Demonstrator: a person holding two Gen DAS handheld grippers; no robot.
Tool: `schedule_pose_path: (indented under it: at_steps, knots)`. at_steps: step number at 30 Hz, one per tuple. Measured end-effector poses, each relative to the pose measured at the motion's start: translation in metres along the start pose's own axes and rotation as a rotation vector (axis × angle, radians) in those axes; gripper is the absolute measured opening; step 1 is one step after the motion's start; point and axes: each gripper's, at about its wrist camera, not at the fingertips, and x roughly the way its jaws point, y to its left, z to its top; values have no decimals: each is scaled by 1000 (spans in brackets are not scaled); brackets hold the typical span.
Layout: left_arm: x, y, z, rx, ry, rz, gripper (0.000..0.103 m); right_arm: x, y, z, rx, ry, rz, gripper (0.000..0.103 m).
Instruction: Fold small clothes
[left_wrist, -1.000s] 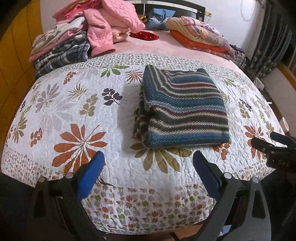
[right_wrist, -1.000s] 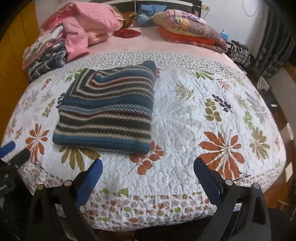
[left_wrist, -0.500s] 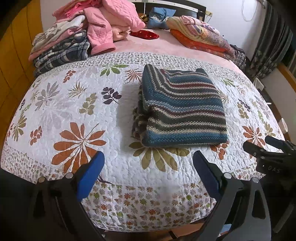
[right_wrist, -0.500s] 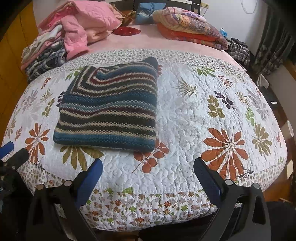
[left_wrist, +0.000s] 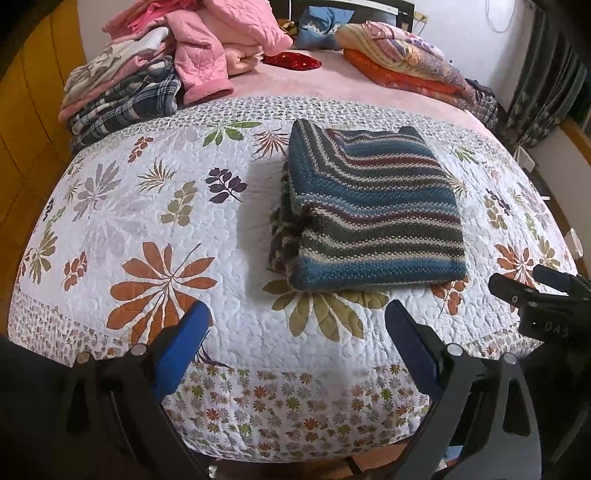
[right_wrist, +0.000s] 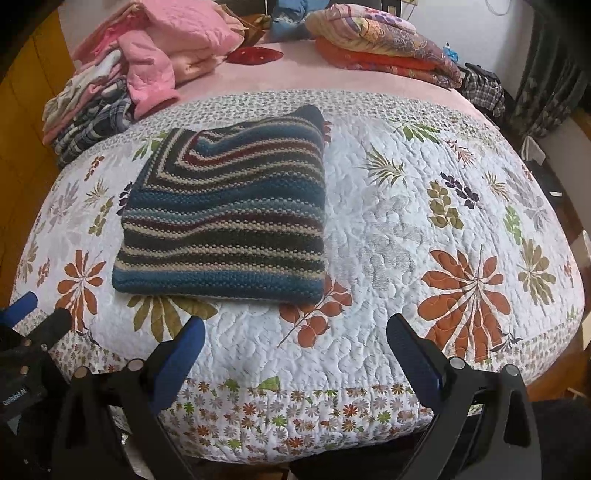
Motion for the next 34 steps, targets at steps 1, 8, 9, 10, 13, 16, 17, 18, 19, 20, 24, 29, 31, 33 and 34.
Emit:
schedule_pose_path:
  at_steps: [1, 8, 9, 10, 13, 16, 17, 18, 19, 20, 24, 29, 31, 33, 34]
  knots:
    - [0, 0, 1, 1, -1, 5, 96, 0, 0, 0, 1, 3, 5, 99]
    - [1, 0, 2, 9, -3, 21, 96, 1, 4, -1, -19, 4, -1, 99]
    - [1, 0, 2, 10, -3, 23, 96, 1, 4, -1, -23, 6, -4, 99]
    - [2, 0, 2, 11, -3, 25, 96, 2, 5, -1, -27, 7, -7, 99]
    - [2, 0, 2, 11, -4, 26, 96, 1, 6, -2, -33, 3, -14, 99]
    - [3, 0, 1, 15, -6, 35, 96, 1, 5, -2, -27, 3, -17, 99]
    - [3, 0, 0, 16, -6, 37, 96, 2, 4, -1, -26, 4, -16, 99]
    - [4, 1, 0, 17, -5, 37, 96, 2, 4, -1, -23, 4, -16, 99]
    - [4, 0, 0, 16, -5, 37, 96, 2, 3, -1, -22, 4, -17, 99]
    - [4, 0, 0, 17, -5, 38, 96, 2, 3, -1, -22, 4, -17, 99]
    - [4, 0, 0, 17, -8, 41, 96, 2, 3, -1, -22, 3, -15, 99]
    - [5, 1, 0, 22, -11, 50, 96, 2, 3, 0, -17, 5, -13, 99]
    - [5, 1, 1, 23, -11, 51, 96, 3, 2, 0, -11, 9, -6, 99]
    - [5, 1, 0, 23, -11, 51, 96, 4, 1, -1, -6, 12, -6, 99]
    - [5, 1, 1, 22, -10, 51, 96, 5, 1, -1, -4, 13, -6, 99]
